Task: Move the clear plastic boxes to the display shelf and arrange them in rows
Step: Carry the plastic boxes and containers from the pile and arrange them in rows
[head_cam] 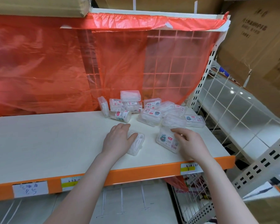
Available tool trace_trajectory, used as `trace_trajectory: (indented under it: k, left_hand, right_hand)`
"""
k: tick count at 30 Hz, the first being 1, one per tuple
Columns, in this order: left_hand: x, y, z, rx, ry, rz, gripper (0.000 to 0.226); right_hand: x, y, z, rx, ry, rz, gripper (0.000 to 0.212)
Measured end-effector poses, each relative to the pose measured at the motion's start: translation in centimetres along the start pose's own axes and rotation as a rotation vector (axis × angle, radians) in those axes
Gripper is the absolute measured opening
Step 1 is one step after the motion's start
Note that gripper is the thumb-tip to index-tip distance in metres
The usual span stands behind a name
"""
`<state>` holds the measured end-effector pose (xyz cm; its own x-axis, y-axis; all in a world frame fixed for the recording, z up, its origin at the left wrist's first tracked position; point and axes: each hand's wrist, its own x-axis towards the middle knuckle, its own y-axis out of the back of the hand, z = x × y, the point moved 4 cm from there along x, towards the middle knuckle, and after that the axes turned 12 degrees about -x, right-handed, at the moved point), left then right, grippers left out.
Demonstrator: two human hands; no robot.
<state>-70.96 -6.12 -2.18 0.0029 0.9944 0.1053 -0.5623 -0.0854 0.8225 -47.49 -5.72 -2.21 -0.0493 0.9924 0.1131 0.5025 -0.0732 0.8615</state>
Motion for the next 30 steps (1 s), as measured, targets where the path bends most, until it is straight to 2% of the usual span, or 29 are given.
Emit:
trace_trajectory:
  k: [6,11,17,20,30]
  left_hand:
    - [-0.2,-0.7,0.6,-0.005,-0.021,-0.025,0.054]
    - [-0.6,-1.7,0.8,0.040,-0.027,-0.086,0.053]
    - [-0.7,-2.6,0.8,0.087,-0.035,-0.110,0.057]
    - [-0.5,-2.7,0.6,0.073,-0.030,-0.113,0.060]
    - [0.4,-0.3,-0.2,-0.007,0.007,-0.208,0.047]
  right_hand:
    - [0.3,-0.7,-0.4,-0.308,0.037,0.041,0.038]
    - [0.4,-2.3,-0.3,-0.434,0.039,-0.115,0.052]
    - [0.8,-2.3,-1.2,-0.472,0.073,-0.125,0.036]
    - [1.0,-2.4,-1.3,-0.489,0.081,-0.130,0.034]
    - [1.2,-2.6,-1.0,-0.486,0.094,-0.147,0.031]
